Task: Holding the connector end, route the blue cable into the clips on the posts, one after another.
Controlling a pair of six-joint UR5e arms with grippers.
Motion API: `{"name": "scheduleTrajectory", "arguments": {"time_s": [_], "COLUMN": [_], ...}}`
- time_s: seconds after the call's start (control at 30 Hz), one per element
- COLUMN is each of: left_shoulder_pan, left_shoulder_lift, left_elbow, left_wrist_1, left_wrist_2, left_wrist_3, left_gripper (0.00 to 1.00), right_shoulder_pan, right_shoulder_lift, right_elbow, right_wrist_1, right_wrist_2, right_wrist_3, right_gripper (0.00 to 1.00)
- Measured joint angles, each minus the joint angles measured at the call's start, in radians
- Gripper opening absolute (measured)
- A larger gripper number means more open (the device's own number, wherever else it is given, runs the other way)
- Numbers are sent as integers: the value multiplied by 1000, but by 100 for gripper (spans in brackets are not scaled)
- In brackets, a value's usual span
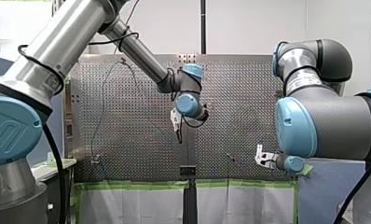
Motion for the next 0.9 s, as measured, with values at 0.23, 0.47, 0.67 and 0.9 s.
{"name": "scheduleTrajectory", "arguments": {"time_s": [0.23,0.47,0.67,0.9], "left_shoulder_pan": [0,0,0,0], "left_shoulder_lift": [68,134,192,268], "left_elbow": [-68,-134,-192,-268], "left_wrist_1": [4,6,5,4], "left_wrist_2": [0,0,0,0], "left_wrist_3": [-4,-5,-5,-5], "left_gripper": [98,98,98,98], "right_shoulder_pan": [0,0,-3,-9], "right_shoulder_lift": [1,1,0,-15], "right_elbow": [0,-1,-4,-7], "right_wrist_1": [0,4,6,59], "right_wrist_2": [0,2,4,10], "right_wrist_3": [-2,-16,-39,-103], "right_gripper": [0,0,0,0]}}
